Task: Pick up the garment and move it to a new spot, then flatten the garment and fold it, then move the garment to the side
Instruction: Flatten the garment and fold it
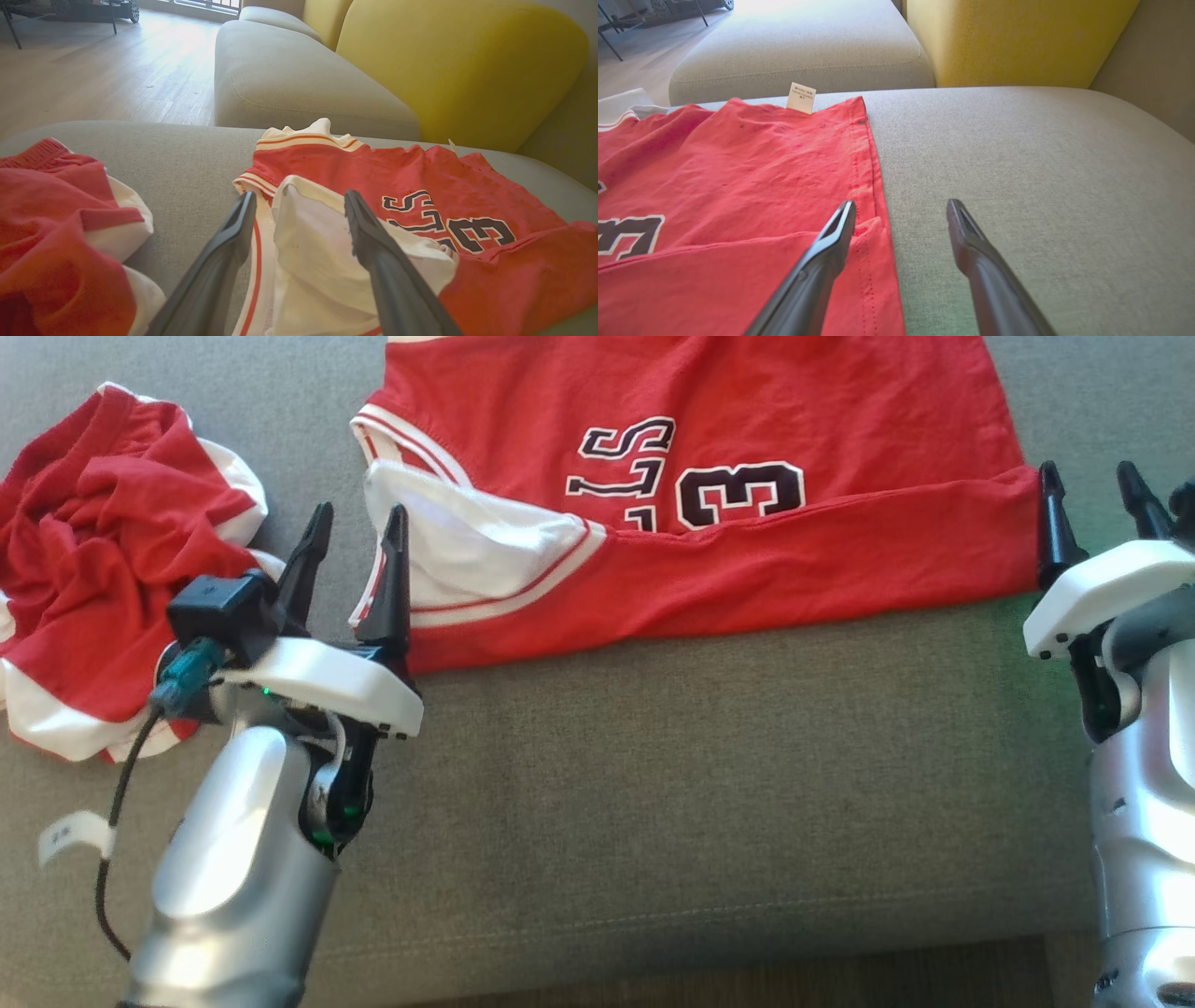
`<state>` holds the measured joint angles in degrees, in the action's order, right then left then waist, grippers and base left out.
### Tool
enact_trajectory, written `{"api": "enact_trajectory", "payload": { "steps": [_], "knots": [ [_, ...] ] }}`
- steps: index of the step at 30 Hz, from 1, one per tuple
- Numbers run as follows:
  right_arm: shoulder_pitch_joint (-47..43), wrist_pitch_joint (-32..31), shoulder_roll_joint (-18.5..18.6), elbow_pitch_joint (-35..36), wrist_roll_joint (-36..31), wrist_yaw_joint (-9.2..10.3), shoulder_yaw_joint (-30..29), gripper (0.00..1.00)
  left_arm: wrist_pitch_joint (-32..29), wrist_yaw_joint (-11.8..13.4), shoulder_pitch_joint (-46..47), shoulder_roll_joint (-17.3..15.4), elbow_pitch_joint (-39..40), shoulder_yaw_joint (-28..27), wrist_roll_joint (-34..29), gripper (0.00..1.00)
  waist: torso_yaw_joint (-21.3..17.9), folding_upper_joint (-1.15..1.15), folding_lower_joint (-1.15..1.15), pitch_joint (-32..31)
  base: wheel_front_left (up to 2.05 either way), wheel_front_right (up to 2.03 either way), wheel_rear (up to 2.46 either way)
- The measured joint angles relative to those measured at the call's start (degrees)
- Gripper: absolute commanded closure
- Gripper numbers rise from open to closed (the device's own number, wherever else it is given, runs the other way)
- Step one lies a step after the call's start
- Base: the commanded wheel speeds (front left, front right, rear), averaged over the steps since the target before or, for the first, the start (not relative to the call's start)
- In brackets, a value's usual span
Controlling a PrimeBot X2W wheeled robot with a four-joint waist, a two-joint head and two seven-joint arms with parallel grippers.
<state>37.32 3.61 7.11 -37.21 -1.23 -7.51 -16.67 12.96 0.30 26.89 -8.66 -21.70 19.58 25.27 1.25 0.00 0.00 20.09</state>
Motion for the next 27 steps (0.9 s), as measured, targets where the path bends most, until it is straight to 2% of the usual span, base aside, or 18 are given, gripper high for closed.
{"api": "enact_trajectory", "payload": {
  "steps": [6, 9, 12, 18, 24, 25, 26, 27],
  "knots": [
    [-1.49, 2.03, -1.51, 0.73, 1.11, 0.00, 0.68, 0.00, 0.85, 5.34, -7.75, 0.27, 3.57, 0.27, -3.39, 0.00, -0.97, 0.00, 0.00, -1.20, 0.00, 0.00, 0.00],
    [-3.54, 2.02, -2.19, 2.02, 2.01, 0.00, 1.88, 0.00, 0.03, 7.12, -13.49, 0.70, 2.20, 0.75, -3.50, 0.00, -1.24, 0.00, 0.00, -1.88, 0.00, 0.00, 0.00],
    [-5.06, 1.86, -2.77, 3.85, 2.66, 0.00, 2.82, 0.00, -1.33, 8.31, -14.72, 0.70, 0.32, 1.08, -3.52, 0.00, -1.31, 0.00, 0.00, -2.40, 0.00, 0.00, 0.00],
    [-5.61, -1.15, -3.13, 6.68, 3.38, 0.00, 4.45, 0.00, -1.23, 8.22, -10.29, 0.58, -1.98, 1.87, -4.48, 0.00, -1.28, 0.00, 0.00, -2.72, 0.00, 0.00, 0.00],
    [-7.74, -4.21, -3.03, 7.26, 3.19, 0.00, 4.01, 0.00, -1.18, 6.67, -8.89, 0.57, -4.35, 2.33, -4.95, 0.00, -0.94, 0.00, 0.00, -2.26, 0.00, 0.00, 0.00],
    [-7.71, -4.28, -2.97, 7.28, 2.92, 0.00, 3.94, 0.00, -1.19, 6.30, -8.82, 0.57, -4.86, 2.42, -4.95, 0.06, -0.85, 0.00, 0.00, -2.19, 0.00, 0.00, 0.00],
    [-7.71, -4.28, -2.97, 7.28, 2.92, 0.00, 3.94, 0.00, -1.19, 6.30, -8.82, 0.57, -4.86, 2.42, -4.95, 0.21, -0.85, 0.00, 0.00, -2.19, 0.00, 0.00, 0.00],
    [-7.66, -4.72, -2.89, 7.27, 2.60, 0.00, 3.88, 0.00, -1.20, 6.20, -8.71, 0.57, -5.47, 2.50, -4.94, 0.42, -0.77, 0.00, 0.00, -2.12, 0.00, 0.00, 0.00]
  ]
}}
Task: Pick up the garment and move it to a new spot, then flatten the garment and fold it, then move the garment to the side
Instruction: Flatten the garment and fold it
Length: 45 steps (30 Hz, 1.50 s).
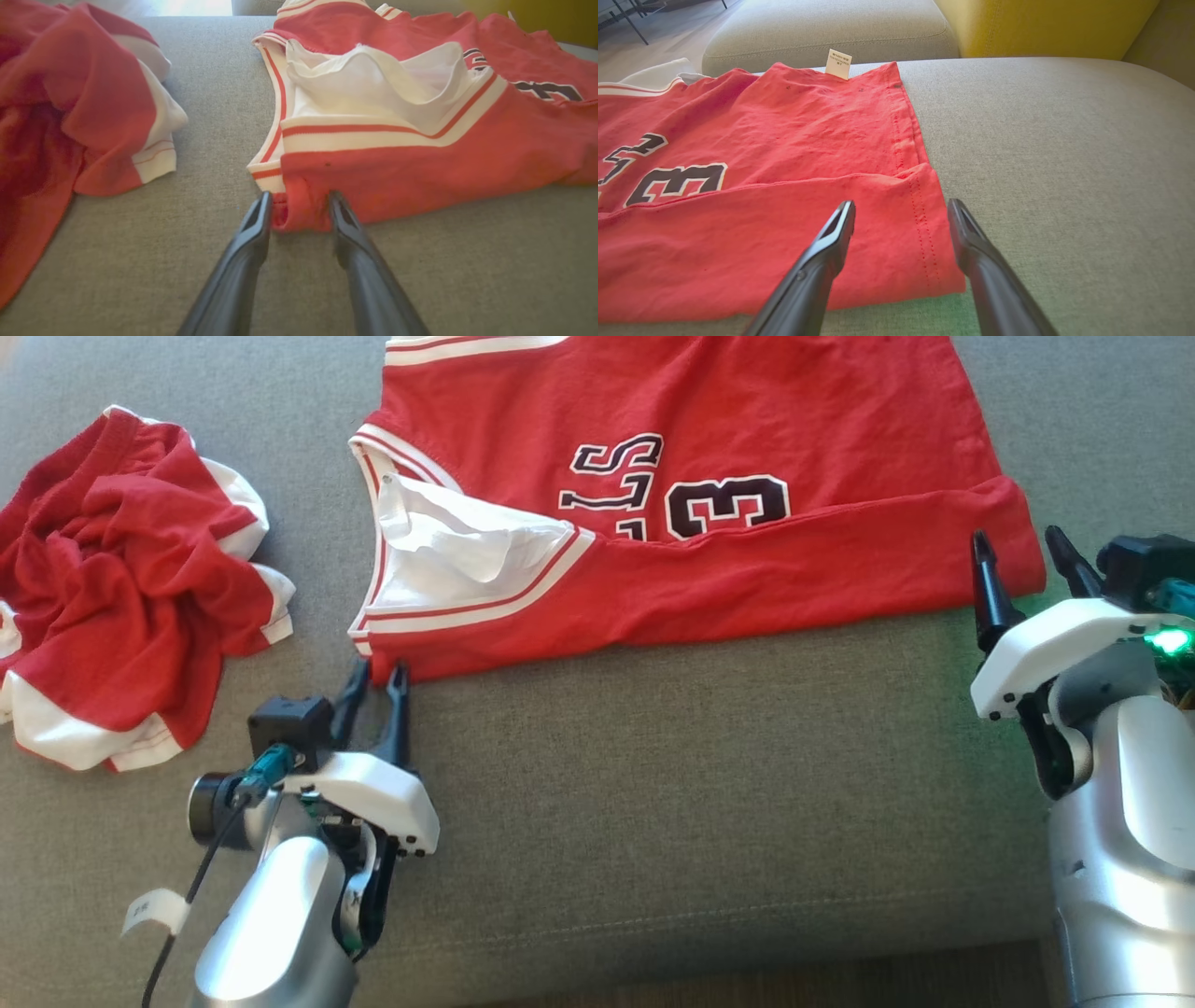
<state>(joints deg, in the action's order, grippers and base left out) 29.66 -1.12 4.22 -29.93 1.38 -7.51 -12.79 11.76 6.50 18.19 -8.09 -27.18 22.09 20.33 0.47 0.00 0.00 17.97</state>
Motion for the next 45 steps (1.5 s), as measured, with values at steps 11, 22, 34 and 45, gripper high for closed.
{"api": "enact_trajectory", "payload": {
  "steps": [11, 22, 34, 45],
  "knots": [
    [0.01, -4.04, 1.48, -2.42, -0.93, 0.00, -2.21, 0.00, -0.11, -2.48, 3.10, -0.02, -2.90, 1.72, 0.58, 1.00, 0.64, 0.00, 0.00, 0.19, 0.00, 0.00, 0.00],
    [0.35, -6.95, 2.57, -8.89, -2.15, 0.00, -2.44, 1.00, 0.91, -3.04, 2.99, -0.02, -4.36, 2.71, 1.20, 1.00, 1.51, 0.00, 0.00, -2.50, 0.00, 0.00, 0.00],
    [0.29, -4.85, 3.94, -10.48, 1.34, 0.00, -1.23, 1.00, 1.60, -3.49, 1.25, -0.60, -2.76, 2.67, 2.13, 1.00, 1.07, 0.00, 0.00, -4.23, 0.00, 0.00, 0.00],
    [-9.57, -6.61, 5.76, -1.62, 7.69, 0.00, -1.68, 1.00, 0.22, -2.10, -10.32, -3.22, 8.48, 2.80, 3.66, 1.00, 0.33, 0.00, 0.00, -6.84, 0.00, 0.00, 0.00]
  ]
}}
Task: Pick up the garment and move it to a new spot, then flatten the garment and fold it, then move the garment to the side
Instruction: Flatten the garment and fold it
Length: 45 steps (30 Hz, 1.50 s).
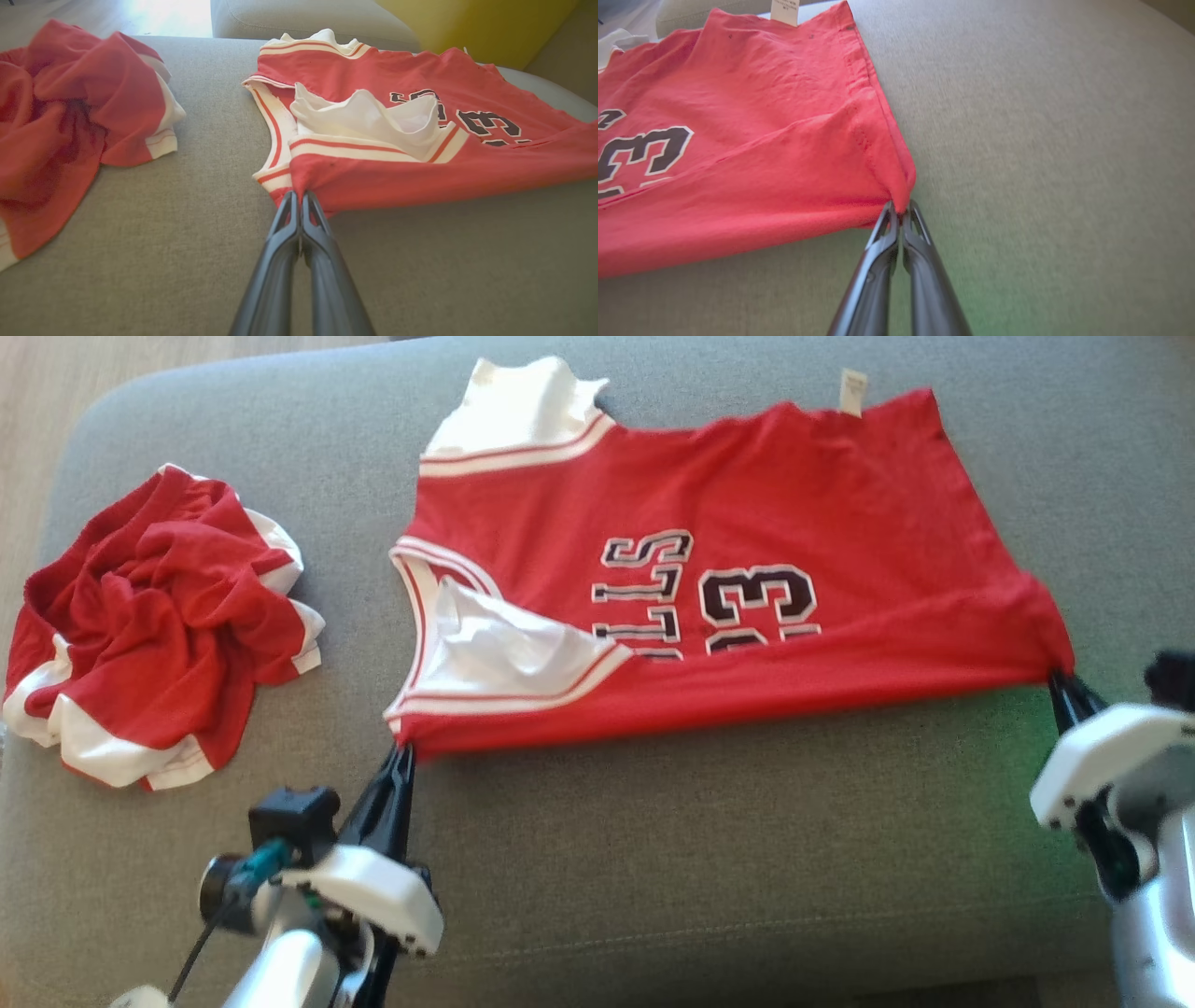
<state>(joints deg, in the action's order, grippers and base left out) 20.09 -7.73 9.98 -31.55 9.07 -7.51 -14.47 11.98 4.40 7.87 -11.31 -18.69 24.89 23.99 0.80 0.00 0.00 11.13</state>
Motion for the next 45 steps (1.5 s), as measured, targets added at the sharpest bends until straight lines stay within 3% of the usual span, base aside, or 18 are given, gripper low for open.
{"api": "enact_trajectory", "payload": {
  "steps": [10, 17, 18, 19, 20, 21, 22, 26, 30, 35, 39, 45],
  "knots": [
    [-17.56, -10.16, -1.35, 19.02, 4.07, -0.01, -2.80, 1.00, -6.93, 2.52, -11.46, -3.45, 9.95, 0.96, 1.04, 1.00, 0.18, 0.00, 0.00, -0.39, 0.00, 0.00, 0.00],
    [-18.78, -15.12, -2.49, 23.72, 2.98, 0.00, -4.10, 1.00, -12.28, 4.44, -12.42, -3.76, 11.27, 2.34, 1.31, 1.00, 0.08, 0.00, 0.00, -0.61, 0.00, 0.00, 0.00],
    [-18.81, -15.73, -2.63, 23.91, 2.64, 0.00, -4.08, 0.87, -13.29, 4.79, -12.40, -3.81, 11.32, 2.40, 1.30, 1.00, 0.06, 0.00, 0.00, -0.72, 0.00, 0.00, 0.00],
    [-18.91, -16.62, -2.61, 23.92, 1.72, -0.01, -4.02, 0.00, -14.23, 5.15, -12.41, -3.90, 11.33, 2.53, 1.30, 1.00, 0.03, 0.00, 0.00, -0.85, 0.00, 0.00, 0.00],
    [-19.15, -17.49, -2.56, 23.94, 0.86, 0.00, -3.79, 0.00, -15.13, 5.66, -12.41, -3.92, 11.35, 2.54, 1.30, 0.88, 0.00, 0.00, 0.00, -0.99, 0.00, 0.00, 0.00],
    [-19.55, -18.30, -2.56, 24.07, 0.34, 0.00, -3.49, 0.00, -15.93, 6.37, -12.41, -3.99, 11.39, 2.56, 1.27, 0.48, -0.06, 0.00, 0.00, -1.14, 0.00, 0.00, 0.00],
    [-20.02, -19.12, -2.54, 24.42, 0.34, 0.00, -3.01, 0.00, -16.55, 7.44, -12.46, -4.17, 11.59, 2.53, 1.15, 0.00, -0.12, 0.00, 0.00, -1.30, 0.00, 0.00, 0.00],
    [-21.42, -19.74, -2.18, 29.15, 1.41, 0.00, -1.80, 0.00, -19.42, 10.37, -12.89, -5.69, 14.15, 2.05, 0.23, 0.00, -0.68, 0.00, 0.00, -1.32, 0.00, 0.00, 0.00],
    [-21.06, -15.56, -0.46, 34.14, -3.22, 0.00, -2.74, 0.00, -22.15, 11.67, -13.52, -8.25, 20.50, 1.80, -1.44, 0.00, -1.42, 0.00, 0.00, -0.60, 0.00, 0.00, 0.00],
    [-17.87, -8.56, -3.74, 35.72, -4.68, 0.00, -0.63, 0.00, -22.48, 11.66, -6.08, -9.82, 28.73, -1.88, -2.21, 0.00, -1.83, 0.00, 0.00, 0.60, 0.00, 0.00, 0.00],
    [-15.92, -4.14, -4.19, 35.37, -9.43, 0.00, 1.04, 0.00, -24.35, 7.50, 8.43, -10.27, 27.10, -3.16, -1.45, 0.00, -1.80, 0.00, 0.00, 2.80, 0.00, 0.00, 0.00],
    [-12.35, -2.76, -4.50, 35.61, -11.56, 0.00, 3.93, 0.00, -29.25, -0.45, 31.14, -10.38, 12.57, -2.37, 0.45, 0.00, -2.21, 0.00, 0.00, 7.85, 0.00, 0.00, 0.00]
  ]
}}
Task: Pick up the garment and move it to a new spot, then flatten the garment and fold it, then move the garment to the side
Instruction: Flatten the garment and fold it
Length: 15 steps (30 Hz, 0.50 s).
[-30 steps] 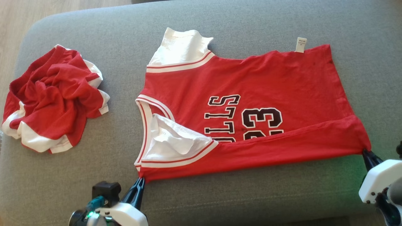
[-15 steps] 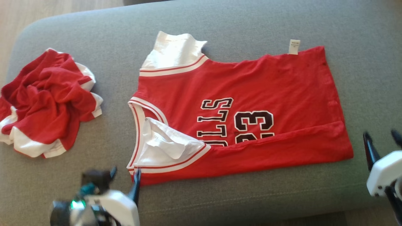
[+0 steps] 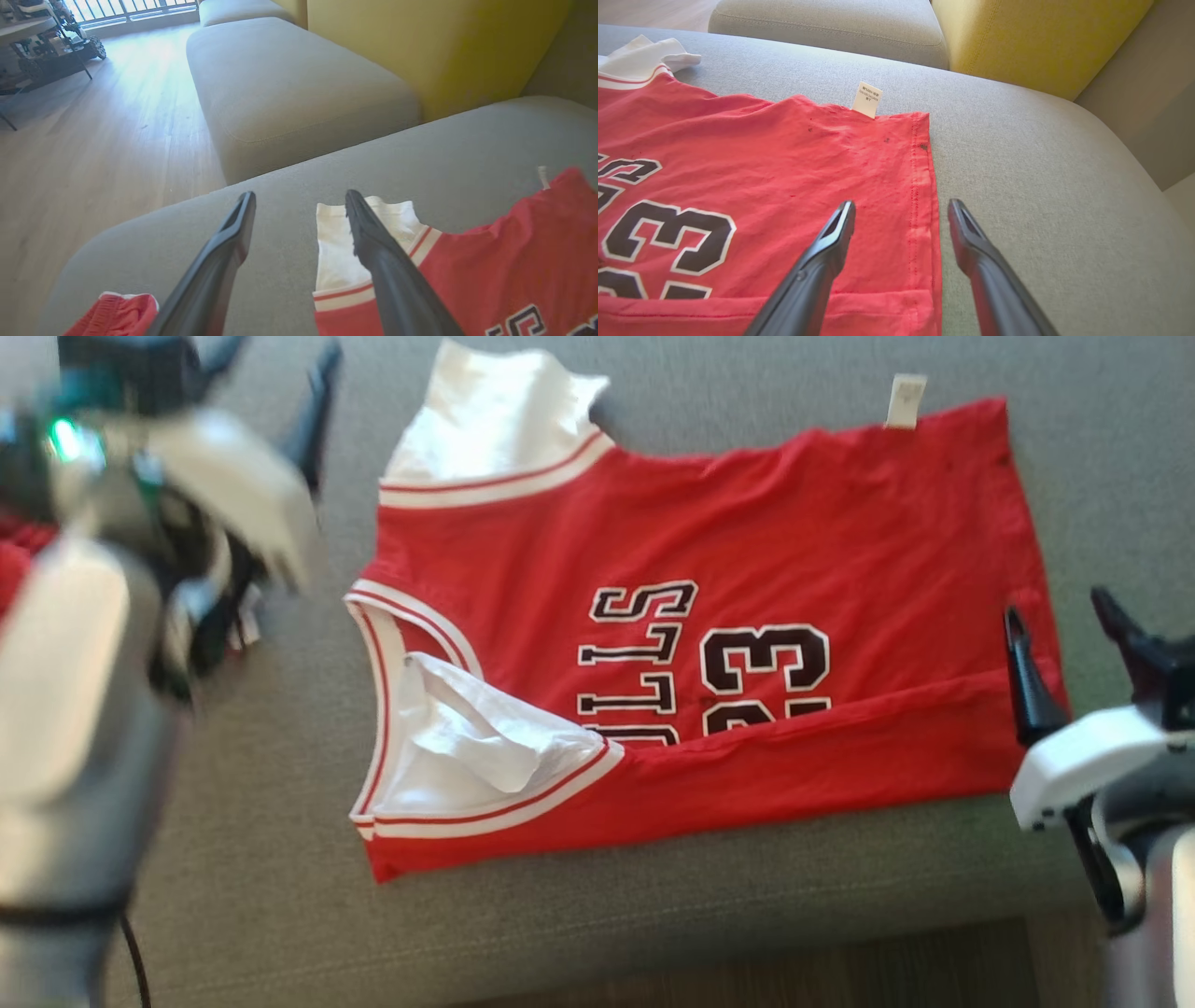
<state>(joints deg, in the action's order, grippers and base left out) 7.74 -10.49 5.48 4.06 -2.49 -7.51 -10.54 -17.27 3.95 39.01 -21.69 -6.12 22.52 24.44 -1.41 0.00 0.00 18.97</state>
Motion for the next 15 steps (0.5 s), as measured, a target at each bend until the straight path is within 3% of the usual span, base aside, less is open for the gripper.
{"api": "enact_trajectory", "payload": {
  "steps": [7, 15],
  "knots": [
    [4.24, 0.44, 0.02, 1.09, 0.02, 0.00, 2.12, 0.00, -5.93, -7.03, 17.46, 0.05, -16.97, 3.26, -2.21, 0.00, -2.35, 0.00, 0.00, 6.30, 0.00, 0.00, 0.00],
    [5.03, 1.04, -0.23, 1.78, 0.04, 0.00, 1.99, 0.00, -11.24, -9.60, 26.93, -0.04, -30.51, 5.67, -2.48, 0.00, -6.37, 0.00, 0.00, 12.24, 0.00, 0.00, 0.00]
  ]
}}
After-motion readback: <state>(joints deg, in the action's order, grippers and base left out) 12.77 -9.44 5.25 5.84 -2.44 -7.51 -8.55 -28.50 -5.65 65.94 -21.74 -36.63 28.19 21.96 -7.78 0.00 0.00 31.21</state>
